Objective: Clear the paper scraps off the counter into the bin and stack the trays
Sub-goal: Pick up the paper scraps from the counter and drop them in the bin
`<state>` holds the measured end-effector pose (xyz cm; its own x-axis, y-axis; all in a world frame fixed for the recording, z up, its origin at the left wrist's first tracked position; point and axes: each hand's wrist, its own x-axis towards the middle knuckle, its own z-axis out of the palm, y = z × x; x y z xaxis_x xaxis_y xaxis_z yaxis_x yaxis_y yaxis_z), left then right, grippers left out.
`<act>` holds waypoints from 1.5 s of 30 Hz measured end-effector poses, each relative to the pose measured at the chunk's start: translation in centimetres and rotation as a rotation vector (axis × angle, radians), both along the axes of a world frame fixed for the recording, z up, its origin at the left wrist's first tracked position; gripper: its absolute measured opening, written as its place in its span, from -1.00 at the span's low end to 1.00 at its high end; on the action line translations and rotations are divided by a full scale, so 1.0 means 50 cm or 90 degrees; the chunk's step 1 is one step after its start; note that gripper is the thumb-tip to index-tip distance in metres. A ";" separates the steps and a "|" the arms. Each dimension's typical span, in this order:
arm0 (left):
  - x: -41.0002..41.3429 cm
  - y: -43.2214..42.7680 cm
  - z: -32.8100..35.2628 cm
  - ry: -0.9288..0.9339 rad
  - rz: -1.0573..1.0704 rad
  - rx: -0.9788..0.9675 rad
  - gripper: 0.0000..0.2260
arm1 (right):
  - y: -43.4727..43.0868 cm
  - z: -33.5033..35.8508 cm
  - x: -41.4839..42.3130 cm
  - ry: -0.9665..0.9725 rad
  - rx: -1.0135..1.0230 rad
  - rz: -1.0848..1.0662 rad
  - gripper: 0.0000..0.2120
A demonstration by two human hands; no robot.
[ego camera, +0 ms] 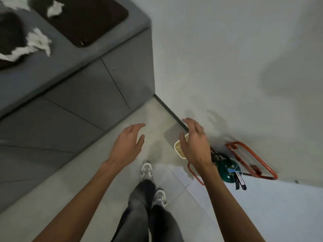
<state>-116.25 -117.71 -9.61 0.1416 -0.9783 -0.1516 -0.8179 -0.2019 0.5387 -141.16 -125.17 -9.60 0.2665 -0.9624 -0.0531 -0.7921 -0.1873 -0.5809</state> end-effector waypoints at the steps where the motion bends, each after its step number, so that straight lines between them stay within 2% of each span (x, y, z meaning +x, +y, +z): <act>1: 0.020 0.030 0.042 0.011 0.029 -0.019 -0.64 | 0.023 0.047 0.020 -0.021 -0.019 0.012 -0.59; 5: 0.100 0.149 0.187 0.054 0.151 -0.093 -0.68 | 0.100 0.194 0.106 -0.058 -0.089 0.087 -0.63; 11: 0.224 0.336 0.320 0.083 0.353 -0.203 -0.72 | 0.186 0.313 0.268 -0.116 -0.107 0.194 -0.66; 18: 0.397 0.523 0.344 0.117 0.535 -0.201 -0.82 | 0.272 0.356 0.507 -0.118 -0.065 0.286 -0.66; 24: 0.547 0.627 0.330 0.111 0.588 -0.168 -0.80 | 0.331 0.331 0.699 -0.121 -0.038 0.313 -0.71; 34: 0.788 0.644 0.305 0.092 0.599 -0.174 -0.83 | 0.333 0.310 0.995 -0.129 -0.038 0.404 -0.70; 45: 0.992 0.516 0.252 0.083 0.654 -0.158 -0.85 | 0.172 0.263 1.421 0.068 -0.127 0.553 -0.61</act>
